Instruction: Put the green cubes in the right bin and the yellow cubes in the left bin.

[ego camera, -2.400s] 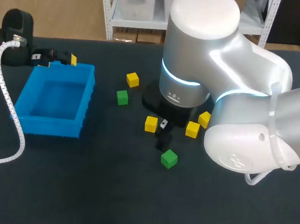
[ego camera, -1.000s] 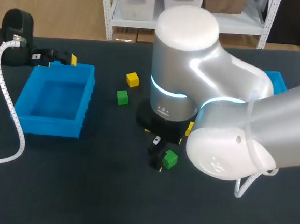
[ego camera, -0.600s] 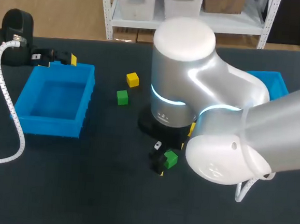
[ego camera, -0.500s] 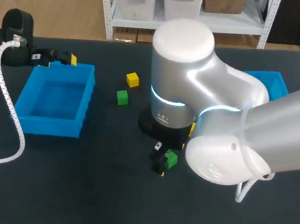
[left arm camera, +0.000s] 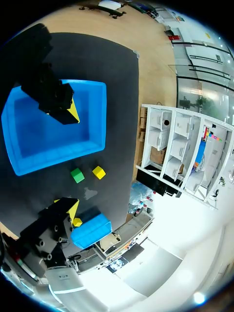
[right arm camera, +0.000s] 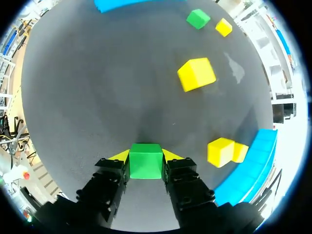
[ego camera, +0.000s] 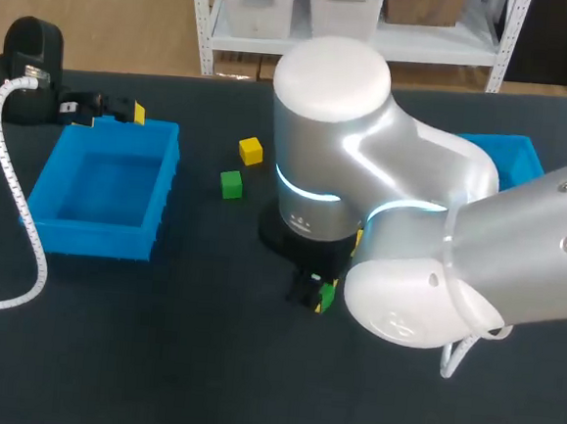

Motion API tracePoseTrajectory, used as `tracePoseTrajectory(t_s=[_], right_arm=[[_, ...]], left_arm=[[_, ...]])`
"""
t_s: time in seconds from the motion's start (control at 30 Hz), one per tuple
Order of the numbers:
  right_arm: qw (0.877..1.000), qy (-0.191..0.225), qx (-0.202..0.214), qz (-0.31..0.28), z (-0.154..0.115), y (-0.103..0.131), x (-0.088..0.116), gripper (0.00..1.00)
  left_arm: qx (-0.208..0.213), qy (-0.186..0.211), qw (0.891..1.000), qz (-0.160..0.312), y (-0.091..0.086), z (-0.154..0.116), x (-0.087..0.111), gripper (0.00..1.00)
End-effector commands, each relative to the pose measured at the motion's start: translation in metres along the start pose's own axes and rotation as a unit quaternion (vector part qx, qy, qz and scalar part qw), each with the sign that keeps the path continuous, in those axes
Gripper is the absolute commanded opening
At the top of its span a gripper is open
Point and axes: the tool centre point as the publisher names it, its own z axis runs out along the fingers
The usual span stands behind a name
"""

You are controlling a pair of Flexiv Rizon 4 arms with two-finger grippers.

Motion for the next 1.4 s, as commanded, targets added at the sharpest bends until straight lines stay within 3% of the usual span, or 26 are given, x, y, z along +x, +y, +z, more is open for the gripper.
tracePoseTrajectory(t_s=[0.03, 0.37, 0.67, 0.83, 1.13, 1.4], right_arm=[[1.0, -0.013, 0.017, 0.001, -0.019, -0.012, -0.001, 0.0], [0.994, -0.061, 0.077, 0.04, -0.08, -0.068, -0.003, 0.0], [0.979, -0.089, 0.114, 0.142, -0.117, -0.138, 0.034, 0.0], [0.968, -0.096, 0.11, 0.202, -0.117, -0.169, 0.064, 0.0], [0.954, -0.046, 0.109, 0.275, -0.084, -0.199, 0.121, 0.0], [0.95, -0.03, 0.102, 0.293, -0.066, -0.213, 0.138, 0.0]], left_arm=[[0.006, -0.003, 1.0, 0.001, 0.003, 0.0, 0.001, 1.0], [0.006, -0.003, 1.0, 0.001, 0.003, 0.0, 0.001, 1.0], [0.006, -0.003, 1.0, 0.001, 0.003, 0.0, 0.001, 1.0], [0.006, -0.003, 1.0, 0.001, 0.003, 0.0, 0.001, 1.0], [0.006, -0.003, 1.0, 0.001, 0.003, 0.0, 0.001, 1.0], [0.006, -0.003, 1.0, 0.001, 0.003, 0.0, 0.001, 1.0]])
